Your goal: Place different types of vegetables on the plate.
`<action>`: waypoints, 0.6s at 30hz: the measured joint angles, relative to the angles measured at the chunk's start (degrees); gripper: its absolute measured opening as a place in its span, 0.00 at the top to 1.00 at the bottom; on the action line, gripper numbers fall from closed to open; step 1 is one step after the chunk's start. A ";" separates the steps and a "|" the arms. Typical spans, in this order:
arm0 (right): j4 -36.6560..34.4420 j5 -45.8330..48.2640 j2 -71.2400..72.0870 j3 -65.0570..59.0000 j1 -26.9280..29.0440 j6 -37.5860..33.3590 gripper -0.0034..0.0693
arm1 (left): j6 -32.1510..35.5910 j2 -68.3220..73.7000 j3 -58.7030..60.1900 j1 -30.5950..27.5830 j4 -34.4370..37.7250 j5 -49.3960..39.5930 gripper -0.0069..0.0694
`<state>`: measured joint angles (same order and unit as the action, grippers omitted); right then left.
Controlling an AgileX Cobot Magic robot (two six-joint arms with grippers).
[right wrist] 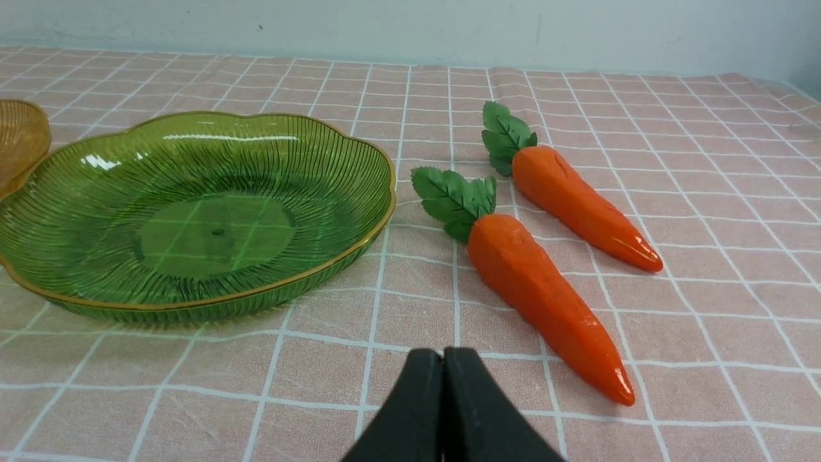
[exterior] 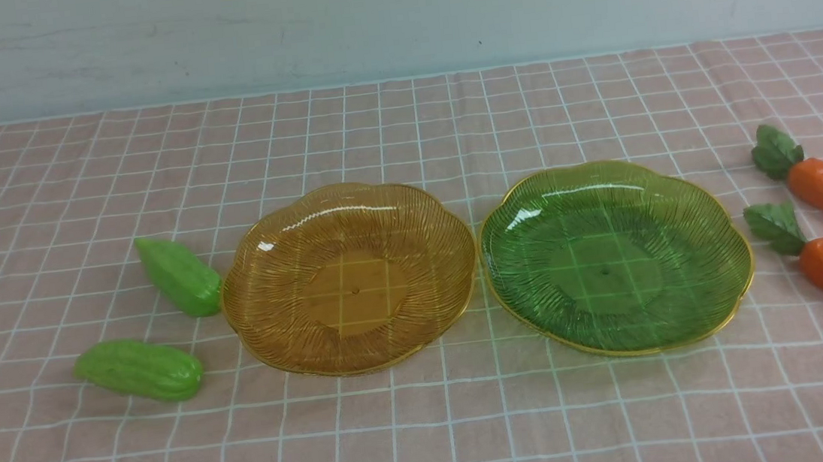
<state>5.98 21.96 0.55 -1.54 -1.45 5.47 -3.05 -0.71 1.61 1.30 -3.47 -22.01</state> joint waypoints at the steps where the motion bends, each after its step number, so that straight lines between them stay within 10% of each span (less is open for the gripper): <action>1: 0.00 0.00 0.00 0.00 0.00 0.00 0.98 | 0.00 0.00 0.00 0.00 0.00 0.00 0.91; 11: -0.10 -0.21 0.00 0.00 0.00 0.08 0.98 | -1.52 0.00 0.00 0.00 2.12 0.00 0.91; 18: -31.15 -4.10 0.00 -0.02 0.00 18.38 0.98 | -24.00 0.00 0.00 0.00 38.05 0.00 0.91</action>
<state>-25.17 17.86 0.55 -1.56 -1.45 23.85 -27.06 -0.71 1.61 1.30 34.58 -22.01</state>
